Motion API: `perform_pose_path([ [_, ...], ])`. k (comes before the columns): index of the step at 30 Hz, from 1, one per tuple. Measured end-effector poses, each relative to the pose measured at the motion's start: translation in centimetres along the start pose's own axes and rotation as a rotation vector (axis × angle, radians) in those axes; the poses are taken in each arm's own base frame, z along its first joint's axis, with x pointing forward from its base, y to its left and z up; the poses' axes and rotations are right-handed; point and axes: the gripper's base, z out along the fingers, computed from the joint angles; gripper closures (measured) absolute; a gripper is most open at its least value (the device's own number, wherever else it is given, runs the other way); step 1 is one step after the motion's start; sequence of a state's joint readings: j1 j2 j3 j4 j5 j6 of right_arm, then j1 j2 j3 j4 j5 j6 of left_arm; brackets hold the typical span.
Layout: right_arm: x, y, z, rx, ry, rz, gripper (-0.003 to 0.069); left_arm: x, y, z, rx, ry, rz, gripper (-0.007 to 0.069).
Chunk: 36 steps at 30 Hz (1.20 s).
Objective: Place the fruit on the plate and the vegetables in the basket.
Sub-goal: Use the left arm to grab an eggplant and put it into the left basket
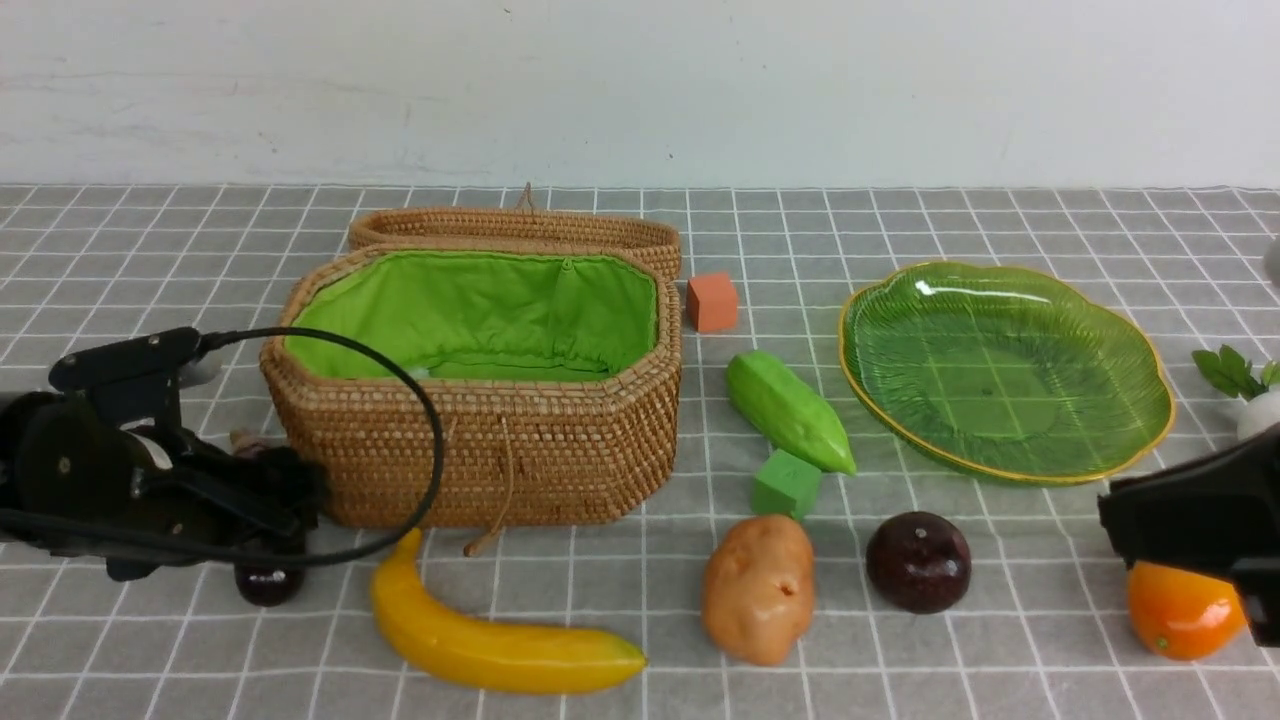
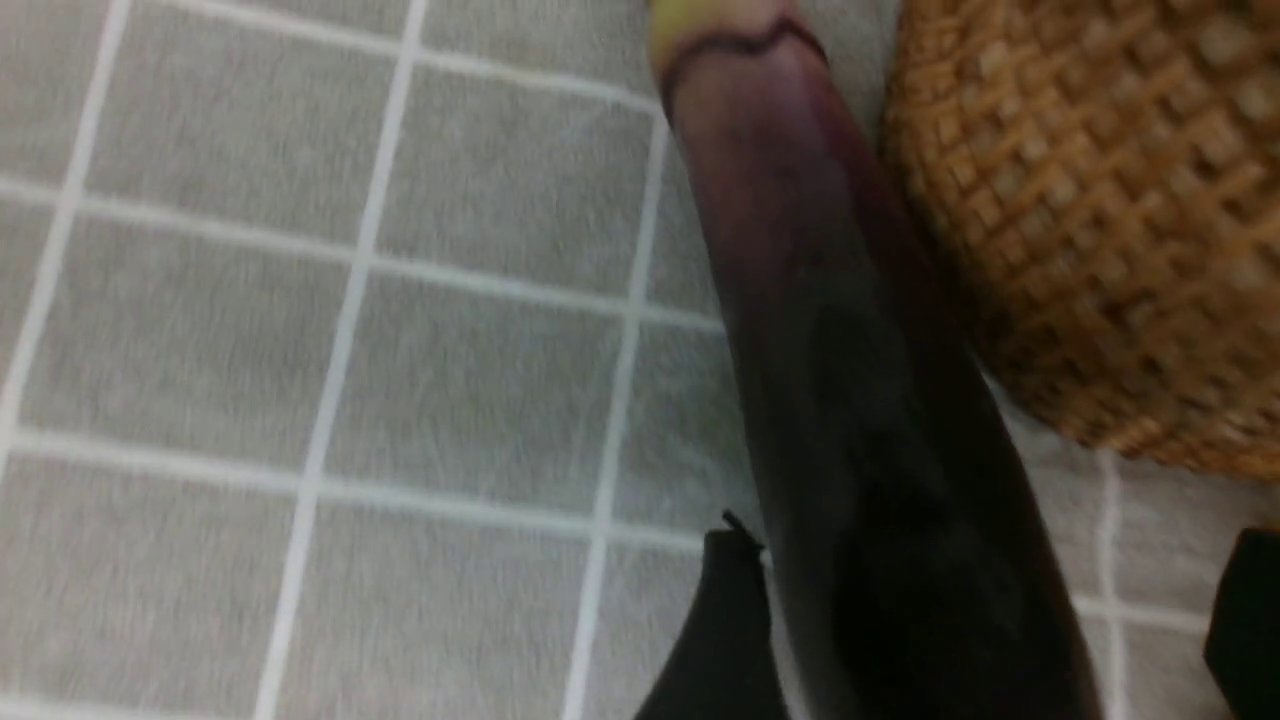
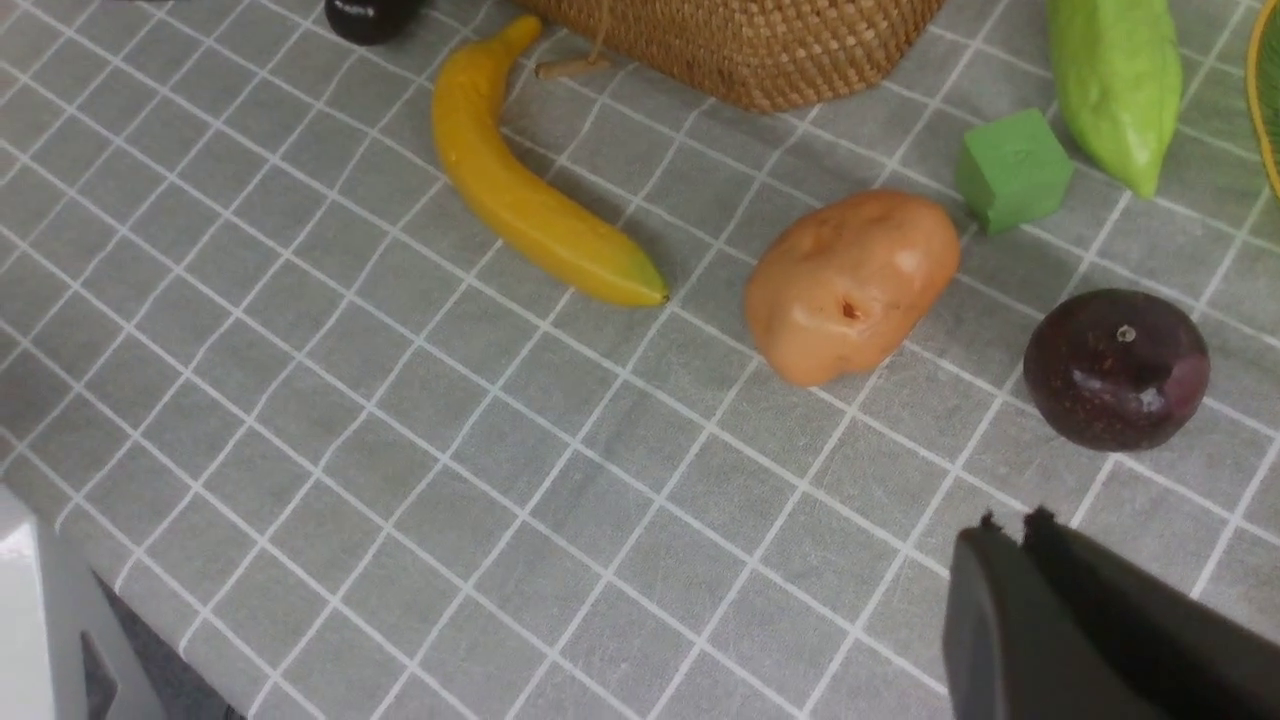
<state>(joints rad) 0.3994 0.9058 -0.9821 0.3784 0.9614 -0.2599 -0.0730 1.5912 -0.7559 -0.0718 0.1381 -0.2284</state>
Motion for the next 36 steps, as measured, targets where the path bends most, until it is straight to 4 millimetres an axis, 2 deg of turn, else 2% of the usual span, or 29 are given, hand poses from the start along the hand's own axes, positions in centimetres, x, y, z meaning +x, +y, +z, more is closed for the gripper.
perform_pose_path([
  [4, 0.1, 0.0, 0.0, -0.004, 0.010, 0.001, 0.0624, 0.2, 0.1, 0.9, -0.005, 0.006, 0.007, 0.0064],
  [11, 0.2, 0.1, 0.0, -0.014, 0.020, 0.005, 0.0624, 1.3, 0.5, 2.8, -0.023, 0.062, 0.011, 0.0154],
  [14, 0.2, 0.1, 0.0, -0.015, 0.021, 0.005, 0.0624, 1.2, 0.5, 3.0, -0.022, 0.058, 0.013, 0.0186],
  [16, 0.2, 0.1, 0.0, -0.015, 0.021, 0.005, 0.0624, 1.3, 0.5, 3.1, -0.024, 0.061, 0.017, 0.0242],
  [20, 0.2, 0.1, 0.0, -0.015, 0.021, 0.005, 0.0624, 1.3, 0.5, 3.0, -0.027, 0.074, 0.016, 0.0240],
  [22, 0.2, 0.1, 0.0, -0.015, 0.021, 0.005, 0.0624, 1.3, 0.6, 2.4, -0.034, 0.103, 0.014, 0.0240],
  [25, 0.2, 0.2, 0.0, -0.020, 0.019, 0.009, 0.0624, 1.3, 0.5, 0.1, -0.042, 0.144, -0.017, 0.0240],
  [26, 0.2, 0.2, 0.0, -0.027, 0.017, 0.014, 0.0624, 0.9, 0.3, -1.5, -0.039, 0.131, -0.029, 0.0240],
  [27, 0.2, 0.3, 0.0, -0.028, 0.017, 0.014, 0.0624, 0.9, 0.3, -1.5, -0.040, 0.131, -0.030, 0.0240],
  [28, 0.1, 0.3, 0.0, -0.029, 0.016, 0.015, 0.0624, 0.5, 0.2, -3.0, -0.032, 0.101, -0.028, 0.0240],
  [30, -0.2, 0.4, -0.3, -0.032, 0.002, 0.013, 0.0624, -0.9, -0.2, -7.1, -0.010, 0.011, 0.015, 0.0240],
  [32, -0.7, 0.5, -0.8, -0.025, -0.020, 0.001, 0.0624, -2.5, -0.8, -10.9, 0.013, -0.074, 0.132, 0.0240],
  [33, -0.8, 0.5, -0.9, -0.024, -0.023, -0.001, 0.0624, -2.9, -0.9, -11.3, 0.017, -0.089, 0.146, 0.0240],
  [34, -1.3, 0.6, -1.5, -0.013, -0.046, -0.016, 0.0624, -4.3, -1.5, -13.5, 0.038, -0.134, 0.256, 0.0240],
  [36, -2.2, 0.6, -2.6, 0.018, -0.087, -0.050, 0.0624, -6.3, -2.7, -15.8, 0.081, -0.162, 0.468, 0.0240],
])
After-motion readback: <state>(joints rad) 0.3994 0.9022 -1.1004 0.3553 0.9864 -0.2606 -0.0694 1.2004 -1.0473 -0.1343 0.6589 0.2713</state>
